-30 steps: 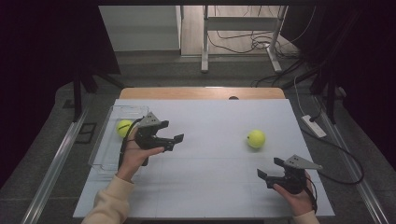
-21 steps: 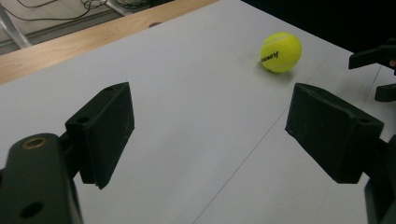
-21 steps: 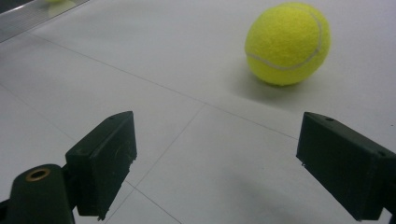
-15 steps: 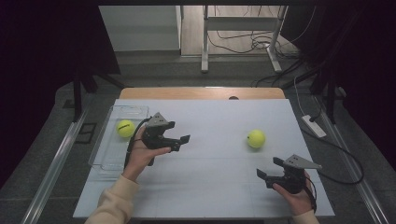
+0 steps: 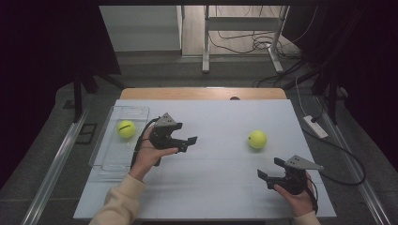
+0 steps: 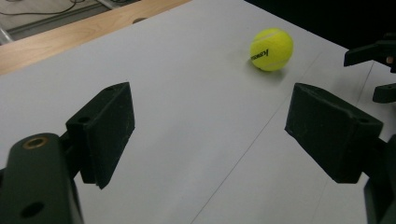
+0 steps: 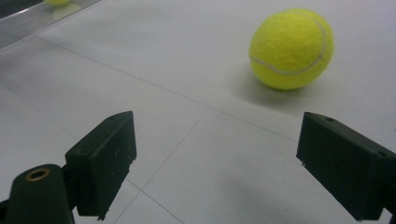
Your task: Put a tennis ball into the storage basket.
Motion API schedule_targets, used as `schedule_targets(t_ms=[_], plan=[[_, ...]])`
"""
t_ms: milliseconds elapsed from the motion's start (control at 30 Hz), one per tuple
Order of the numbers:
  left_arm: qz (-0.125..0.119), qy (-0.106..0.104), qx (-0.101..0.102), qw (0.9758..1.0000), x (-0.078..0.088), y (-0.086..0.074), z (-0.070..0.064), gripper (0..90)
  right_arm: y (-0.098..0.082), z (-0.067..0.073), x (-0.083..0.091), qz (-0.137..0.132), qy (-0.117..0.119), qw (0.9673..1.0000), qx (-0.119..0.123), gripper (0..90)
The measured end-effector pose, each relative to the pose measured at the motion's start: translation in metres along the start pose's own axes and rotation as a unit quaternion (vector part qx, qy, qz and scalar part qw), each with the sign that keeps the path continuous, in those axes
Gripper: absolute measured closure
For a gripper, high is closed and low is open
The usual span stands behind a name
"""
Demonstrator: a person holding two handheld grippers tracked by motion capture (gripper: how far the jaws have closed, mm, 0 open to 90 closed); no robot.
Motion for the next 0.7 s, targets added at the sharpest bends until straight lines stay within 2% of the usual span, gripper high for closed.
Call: schedule_targets(t_ms=[700], plan=[[0.012,-0.025,-0.011,0.9995,-0.029,0.009,-0.011,16.6,-0.001,0.001,-0.001,0.002,0.004,1.0,0.001,11.5]])
Point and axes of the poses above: each handheld gripper's, and its own axes: x roughly backward along the jaws, y roughly out of its top, z roughly to its left, the point moved 4 cm from there along -x, roughly forward along the jaws
